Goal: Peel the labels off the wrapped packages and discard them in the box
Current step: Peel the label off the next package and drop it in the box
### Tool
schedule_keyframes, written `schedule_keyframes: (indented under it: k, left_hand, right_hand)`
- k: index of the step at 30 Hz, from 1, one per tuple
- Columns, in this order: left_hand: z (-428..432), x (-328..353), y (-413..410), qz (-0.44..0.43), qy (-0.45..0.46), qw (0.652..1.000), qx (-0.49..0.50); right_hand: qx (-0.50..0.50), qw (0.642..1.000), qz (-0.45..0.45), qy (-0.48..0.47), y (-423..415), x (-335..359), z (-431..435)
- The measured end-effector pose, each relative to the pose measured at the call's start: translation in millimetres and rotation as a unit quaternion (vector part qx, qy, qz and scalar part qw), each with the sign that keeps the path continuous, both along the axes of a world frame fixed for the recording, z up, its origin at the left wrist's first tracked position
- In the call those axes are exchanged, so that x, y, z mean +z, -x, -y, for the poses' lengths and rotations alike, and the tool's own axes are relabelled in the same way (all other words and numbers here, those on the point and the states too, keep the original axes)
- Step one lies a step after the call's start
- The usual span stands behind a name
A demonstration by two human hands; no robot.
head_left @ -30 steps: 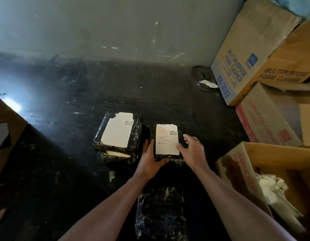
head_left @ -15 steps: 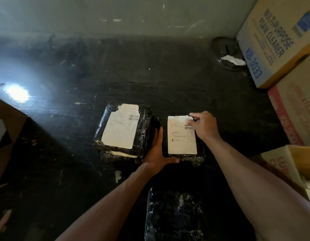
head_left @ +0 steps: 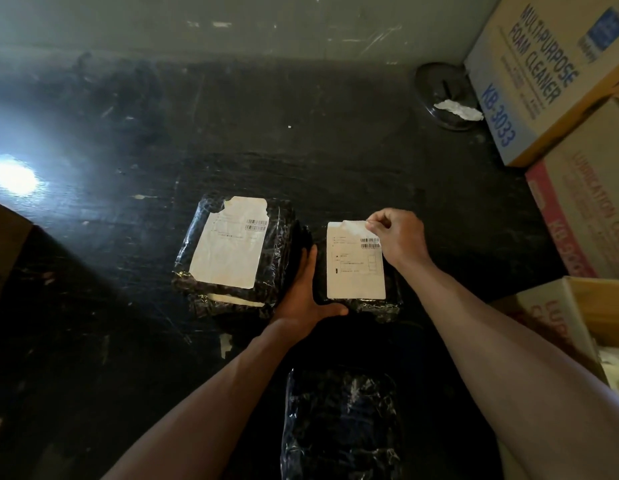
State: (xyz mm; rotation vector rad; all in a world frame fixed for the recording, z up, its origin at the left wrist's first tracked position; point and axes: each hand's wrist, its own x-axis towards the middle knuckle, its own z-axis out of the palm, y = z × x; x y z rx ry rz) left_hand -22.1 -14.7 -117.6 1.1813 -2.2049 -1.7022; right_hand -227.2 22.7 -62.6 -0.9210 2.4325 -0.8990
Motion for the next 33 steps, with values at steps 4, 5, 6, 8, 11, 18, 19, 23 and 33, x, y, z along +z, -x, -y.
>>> schedule_keyframes:
  k: [4, 5, 6, 8, 11, 18, 19, 23, 33]
  left_hand:
    - [-1, -1, -1, 0.002, 0.006, 1.0, -0.01]
    - [-2, -1, -2, 0.002, 0.007, 1.0, -0.013]
    - [-2, -1, -2, 0.003, 0.007, 1.0, -0.015]
    - [-3, -2, -2, 0.003, -0.003, 1.0, -0.007]
    - [-6, -1, -1, -0.007, -0.016, 1.0, 0.01]
    - [-8, -2, -2, -0.007, -0.028, 0.999, 0.015]
    - [-8, -1, -2, -0.009, -0.03, 0.999, 0.015]
    - [-7, -1, -2, -0.002, -0.026, 1.0, 0.015]
    - [-8, -1, -4, -0.007, -0.016, 1.0, 0.01]
  right_hand:
    - [0.005, 0.999, -0.001, 0.036, -1, 10, -14]
    - [0.013, 0.999, 0.003, 0.045, -2, 13, -16]
    - [0.02, 0.998, 0.008, 0.053, -3, 16, -18]
    - [0.029, 0.997, 0.015, 0.067, -5, 23, -21]
    - [0.033, 0.996, 0.012, 0.079, -7, 33, -25]
    - [0.003, 0.991, 0.066, 0.115, -8, 49, -43]
    - [-0.001, 0.989, 0.077, 0.127, -10, 50, -44]
    - [-0.024, 0.981, 0.111, 0.155, -18, 52, -50]
    - [-0.077, 0.968, 0.136, 0.195, -22, 63, -55]
